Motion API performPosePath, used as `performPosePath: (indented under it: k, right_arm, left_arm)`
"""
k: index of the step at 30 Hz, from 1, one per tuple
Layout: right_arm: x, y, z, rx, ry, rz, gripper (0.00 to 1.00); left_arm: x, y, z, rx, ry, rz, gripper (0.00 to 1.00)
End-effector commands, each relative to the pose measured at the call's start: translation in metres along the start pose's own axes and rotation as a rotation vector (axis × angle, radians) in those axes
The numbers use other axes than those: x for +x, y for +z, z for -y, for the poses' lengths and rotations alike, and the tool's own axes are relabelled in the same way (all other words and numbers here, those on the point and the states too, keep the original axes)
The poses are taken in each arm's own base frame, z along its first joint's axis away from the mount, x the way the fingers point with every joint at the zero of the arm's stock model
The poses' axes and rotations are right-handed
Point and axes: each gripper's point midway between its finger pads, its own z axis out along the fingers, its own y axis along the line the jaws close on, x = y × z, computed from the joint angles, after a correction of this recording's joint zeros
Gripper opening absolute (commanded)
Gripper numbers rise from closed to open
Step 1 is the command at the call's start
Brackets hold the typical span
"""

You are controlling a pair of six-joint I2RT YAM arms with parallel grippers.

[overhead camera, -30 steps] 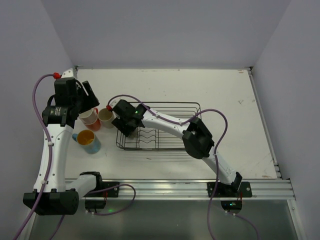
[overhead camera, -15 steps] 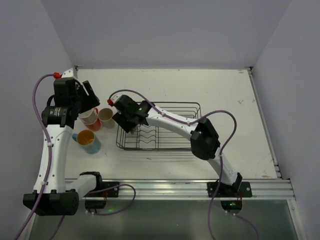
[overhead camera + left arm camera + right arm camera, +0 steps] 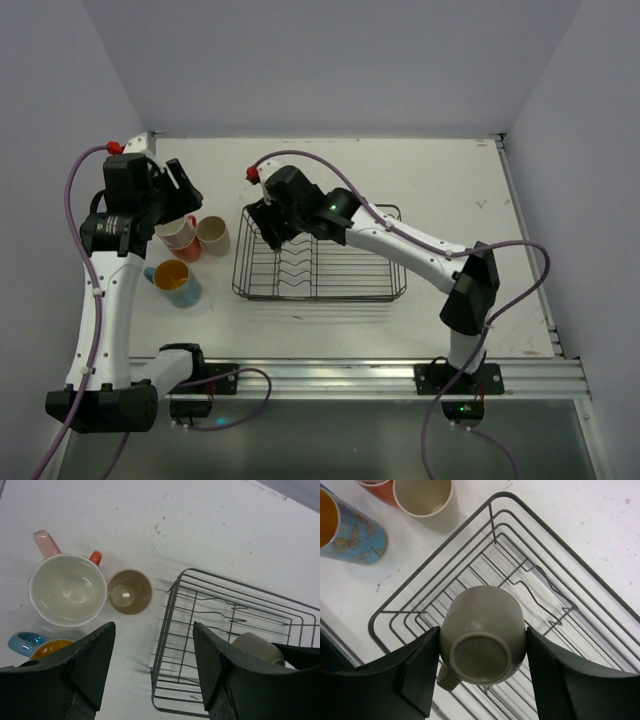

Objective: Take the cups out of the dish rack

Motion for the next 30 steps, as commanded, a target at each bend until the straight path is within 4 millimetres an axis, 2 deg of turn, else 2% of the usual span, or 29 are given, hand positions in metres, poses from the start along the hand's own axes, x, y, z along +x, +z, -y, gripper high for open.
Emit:
performPosePath:
  k: [1,2,3,4,6,7,8,9,10,11,13,14,15,16,17,18,22,23,28,30]
  right_arm:
    - [-0.048,-0.061,0.009,-0.074,0.113,0.203,0.0]
    - [-0.053,-0.067,0.016,-0.08,0.133,0.234,0.0]
    - [-0.042,-0.068,0.018,-0.089,0.141,0.223,0.0]
    - [-0.048,-0.088,0.016,-0.129,0.156,0.264,0.0]
    - [-0.041,-0.094,0.023,-0.154,0.179,0.29,0.0]
    - [-0.053,-0.116,0.025,-0.197,0.197,0.359,0.0]
    - [-0.051,-0.122,0.026,-0.215,0.204,0.373,0.0]
    - [-0.04,-0.121,0.028,-0.225,0.212,0.365,0.0]
    - [-0.039,-0.127,0.028,-0.243,0.221,0.38,0.0]
    - [-0.044,-0.142,0.031,-0.268,0.224,0.425,0.0]
    - [-0.035,-0.145,0.034,-0.291,0.244,0.427,0.0]
    - [-0.034,-0.154,0.033,-0.328,0.243,0.45,0.0]
    - [-0.033,-0.157,0.032,-0.344,0.244,0.464,0.0]
    - [-0.034,-0.162,0.03,-0.365,0.242,0.477,0.0]
    - [-0.033,-0.164,0.029,-0.383,0.236,0.493,0.0]
    - [-0.033,-0.172,0.022,-0.429,0.218,0.508,0.0]
    - [-0.033,-0.186,0.011,-0.502,0.18,0.564,0.0]
    - [-0.036,-0.19,0.009,-0.515,0.168,0.588,0.0]
    - [-0.03,-0.198,-0.004,-0.603,0.107,0.637,0.0]
    - [-0.028,-0.2,-0.006,-0.62,0.093,0.653,0.0]
  left_arm:
    - [-0.014,-0.019,0.032,0.186,0.025,0.061,0.66]
    - [-0.012,-0.024,0.045,0.269,0.028,0.062,0.66]
    - [-0.01,-0.027,0.053,0.314,0.03,0.059,0.66]
    - [-0.014,-0.029,0.062,0.372,0.03,0.076,0.66]
    - [0.001,-0.034,0.084,0.522,0.035,0.01,0.65]
    - [0.01,-0.039,0.099,0.633,0.028,-0.028,0.61]
    - [0.013,-0.042,0.106,0.692,0.026,-0.043,0.6]
    - [0.017,-0.046,0.113,0.751,0.022,-0.058,0.59]
    - [0.014,-0.05,0.122,0.813,0.006,-0.046,0.57]
    - [0.027,-0.055,0.128,0.89,-0.004,-0.098,0.57]
    - [0.027,-0.065,0.14,1.001,-0.034,-0.107,0.57]
    - [0.041,-0.066,0.14,1.057,-0.053,-0.162,0.57]
    - [0.045,-0.07,0.144,1.094,-0.064,-0.176,0.57]
    - [0.037,-0.078,0.151,1.155,-0.07,-0.144,0.57]
    - [0.05,-0.079,0.15,1.19,-0.091,-0.188,0.57]
    - [0.053,-0.081,0.151,1.219,-0.104,-0.196,0.57]
    - [0.067,-0.112,0.168,1.394,-0.151,-0.246,0.59]
    - [0.071,-0.11,0.17,1.395,-0.176,-0.265,0.59]
    - [0.081,-0.13,0.184,1.471,-0.291,-0.356,0.59]
    - [0.085,-0.128,0.183,1.462,-0.341,-0.377,0.59]
